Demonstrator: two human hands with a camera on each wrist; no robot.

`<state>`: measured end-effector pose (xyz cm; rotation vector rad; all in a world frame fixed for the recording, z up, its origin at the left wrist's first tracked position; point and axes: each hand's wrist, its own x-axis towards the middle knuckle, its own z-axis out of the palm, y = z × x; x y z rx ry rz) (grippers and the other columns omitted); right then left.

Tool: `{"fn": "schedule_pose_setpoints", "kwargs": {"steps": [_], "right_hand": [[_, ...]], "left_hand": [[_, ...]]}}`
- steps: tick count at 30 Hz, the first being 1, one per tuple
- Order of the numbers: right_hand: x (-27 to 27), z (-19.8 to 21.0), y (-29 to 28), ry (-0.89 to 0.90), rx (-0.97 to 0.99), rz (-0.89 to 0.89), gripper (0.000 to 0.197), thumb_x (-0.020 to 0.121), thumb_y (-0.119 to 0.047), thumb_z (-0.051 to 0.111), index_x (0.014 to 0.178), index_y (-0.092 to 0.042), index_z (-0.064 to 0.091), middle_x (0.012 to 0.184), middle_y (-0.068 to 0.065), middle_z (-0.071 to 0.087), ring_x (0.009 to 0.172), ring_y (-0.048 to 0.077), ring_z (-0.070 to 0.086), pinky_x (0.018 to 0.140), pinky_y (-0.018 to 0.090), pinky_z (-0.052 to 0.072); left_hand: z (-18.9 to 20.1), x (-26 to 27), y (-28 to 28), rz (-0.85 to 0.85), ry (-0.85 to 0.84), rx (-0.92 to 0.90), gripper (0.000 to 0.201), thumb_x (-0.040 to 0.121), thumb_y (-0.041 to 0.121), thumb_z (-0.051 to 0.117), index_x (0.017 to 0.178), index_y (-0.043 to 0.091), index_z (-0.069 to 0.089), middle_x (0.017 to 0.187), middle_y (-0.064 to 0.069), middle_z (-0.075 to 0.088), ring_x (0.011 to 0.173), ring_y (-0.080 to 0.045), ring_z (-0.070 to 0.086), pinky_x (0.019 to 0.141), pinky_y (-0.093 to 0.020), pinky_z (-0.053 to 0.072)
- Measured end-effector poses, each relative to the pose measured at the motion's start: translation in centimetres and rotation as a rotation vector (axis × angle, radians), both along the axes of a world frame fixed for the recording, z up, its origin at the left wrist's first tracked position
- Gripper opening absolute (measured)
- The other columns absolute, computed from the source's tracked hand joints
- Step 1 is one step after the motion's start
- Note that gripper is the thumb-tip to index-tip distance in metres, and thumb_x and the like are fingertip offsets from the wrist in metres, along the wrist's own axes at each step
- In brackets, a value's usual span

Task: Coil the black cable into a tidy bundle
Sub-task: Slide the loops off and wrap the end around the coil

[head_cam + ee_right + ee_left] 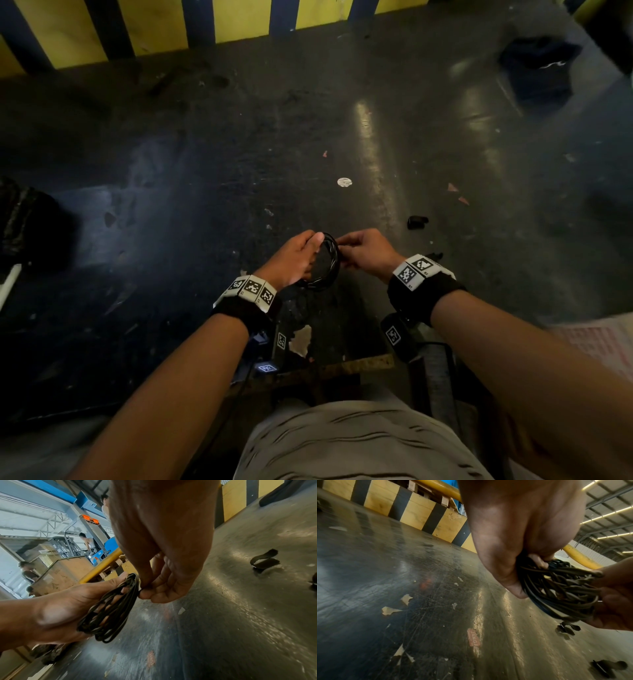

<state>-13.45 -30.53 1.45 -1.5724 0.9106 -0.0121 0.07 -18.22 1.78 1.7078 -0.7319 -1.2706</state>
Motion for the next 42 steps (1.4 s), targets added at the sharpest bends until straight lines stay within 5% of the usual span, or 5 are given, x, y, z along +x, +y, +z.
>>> {"fn": "schedule_pose_setpoints", "kwargs": {"steps": [17, 24, 34, 38, 42], "right_hand": [[0.2, 1.3, 0.1, -0.024, 0.201, 0.069, 0.037, 0.094, -0.019, 0.068, 0.129, -0.011, 0.059, 0.084, -0.003, 0.063, 0.058, 0.002, 0.058, 0.050, 0.015, 0.045], [-0.1, 0.6, -0.8, 0.016, 0.151, 0.109, 0.026, 0.090, -0.020, 0.072, 0.114, -0.017, 0.065, 0.106, 0.009, 0.072, 0.095, 0.022, 0.071, 0.090, 0.036, 0.059], [-1.2, 0.4, -0.3, 0.048, 0.080, 0.094, 0.035, 0.093, -0.041, 0.067, 0.118, -0.016, 0.066, 0.091, -0.006, 0.068, 0.076, 0.006, 0.064, 0.062, 0.018, 0.046], [-1.6, 0.0, -1.3, 0.131, -0.064, -0.007, 0.058, 0.086, -0.068, 0.056, 0.114, -0.019, 0.068, 0.106, 0.002, 0.073, 0.091, 0.018, 0.068, 0.082, 0.036, 0.055], [-4.7, -0.4, -4.4, 0.384, -0.430, -0.093, 0.034, 0.098, -0.039, 0.048, 0.122, -0.019, 0.061, 0.125, 0.009, 0.066, 0.114, 0.031, 0.063, 0.098, 0.042, 0.050]], "left_hand": [[-0.6, 0.4, -1.0, -0.022, -0.341, 0.060, 0.033, 0.104, 0.045, 0.038, 0.097, 0.019, 0.057, 0.080, -0.002, 0.059, 0.061, -0.010, 0.060, 0.050, -0.031, 0.047], [-0.3, 0.1, -1.1, -0.028, -0.358, 0.051, 0.037, 0.103, 0.051, 0.037, 0.099, 0.019, 0.056, 0.082, -0.019, 0.058, 0.068, -0.037, 0.066, 0.055, -0.049, 0.056], [-1.3, -0.6, -1.0, -0.003, -0.186, 0.075, 0.030, 0.097, 0.056, 0.041, 0.085, 0.033, 0.058, 0.071, 0.000, 0.050, 0.058, -0.016, 0.048, 0.053, -0.034, 0.039], [-1.3, -0.6, -1.2, 0.007, -0.161, 0.101, 0.043, 0.084, 0.071, 0.043, 0.091, 0.031, 0.059, 0.078, -0.006, 0.058, 0.068, -0.026, 0.057, 0.056, -0.039, 0.048], [-1.3, -0.5, -2.2, -0.011, -0.107, 0.074, 0.032, 0.100, 0.051, 0.042, 0.086, 0.025, 0.055, 0.066, 0.002, 0.045, 0.053, -0.016, 0.042, 0.048, -0.030, 0.038]]}}
